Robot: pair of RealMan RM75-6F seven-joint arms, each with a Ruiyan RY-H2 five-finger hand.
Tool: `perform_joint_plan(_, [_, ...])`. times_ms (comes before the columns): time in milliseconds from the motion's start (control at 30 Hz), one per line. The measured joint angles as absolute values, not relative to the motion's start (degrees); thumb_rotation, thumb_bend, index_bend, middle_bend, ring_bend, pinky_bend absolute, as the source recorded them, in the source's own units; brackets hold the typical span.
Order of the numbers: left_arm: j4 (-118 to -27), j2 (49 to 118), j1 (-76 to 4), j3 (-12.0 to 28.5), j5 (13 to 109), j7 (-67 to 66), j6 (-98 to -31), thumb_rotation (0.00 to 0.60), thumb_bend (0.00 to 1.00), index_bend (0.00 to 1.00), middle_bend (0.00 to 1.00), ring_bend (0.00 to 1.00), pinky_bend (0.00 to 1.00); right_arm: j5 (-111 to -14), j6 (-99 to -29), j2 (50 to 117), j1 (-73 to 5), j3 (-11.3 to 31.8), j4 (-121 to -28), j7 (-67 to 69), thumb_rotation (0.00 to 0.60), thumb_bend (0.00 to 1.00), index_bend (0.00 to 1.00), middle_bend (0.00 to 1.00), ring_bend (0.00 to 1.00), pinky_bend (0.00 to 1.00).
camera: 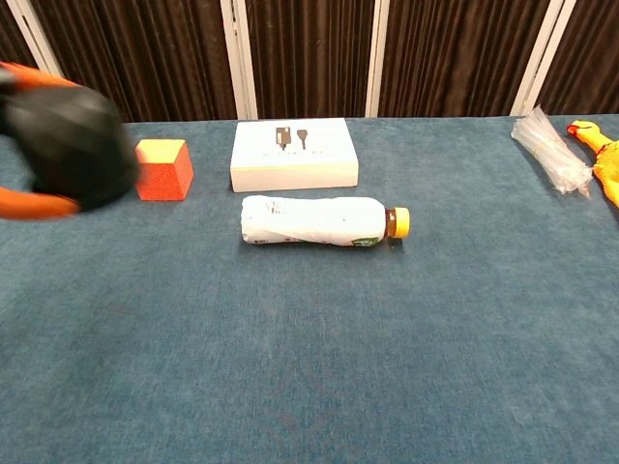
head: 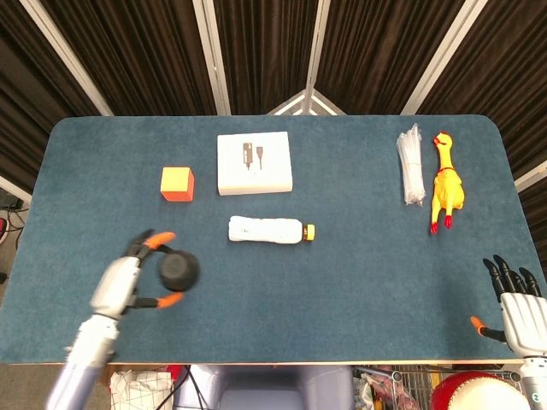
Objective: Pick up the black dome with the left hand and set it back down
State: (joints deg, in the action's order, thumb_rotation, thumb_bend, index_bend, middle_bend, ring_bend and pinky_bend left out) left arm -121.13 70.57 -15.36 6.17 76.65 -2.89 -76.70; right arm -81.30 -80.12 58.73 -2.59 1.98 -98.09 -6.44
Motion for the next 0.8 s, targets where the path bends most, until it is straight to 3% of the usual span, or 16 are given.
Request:
perform_joint_plan(167, [-121.58, 55.11, -10.49, 4.88, 80.33, 9.93, -81.37, 0.6, 0.42, 0.2, 0.42, 0.0, 0.0, -81.31, -80.71, 58.43, -2.33, 2.01, -98.6, -6.37, 0.6, 0.21, 0.0, 0.0, 0.17, 0.08])
perform_joint_plan(333, [-119.54, 51.31, -9.3, 3.83, 82.67, 24.44, -80.7, 0.6, 0.43, 0.22, 0.43, 0.0, 0.0, -81.19, -80.61, 58.34, -2.23, 1.86, -98.78, -6.27, 0.6, 0.21, 0.0, 0.0, 0.17, 0.08])
perform_joint_plan(533, [-118.35, 53.75, -11.47, 3.06, 83.89, 31.39, -75.03, 0.6, 0.44, 0.24, 0.44, 0.0, 0.0, -80.95, -79.93, 58.56, -2.36, 1.73, -97.85, -5.42, 0.6, 0.21, 0.0, 0.0, 0.17, 0.08])
perform_joint_plan(800, [-120.75, 62.92, -13.2, 4.65, 83.24, 14.34, -74.19, 0.6, 0.44, 0.26, 0.45, 0.0, 0.0, -81.29, -80.18, 58.57, -2.05, 1.41, -97.35, -4.65, 0.6, 0.21, 0.0, 0.0, 0.17, 0.08])
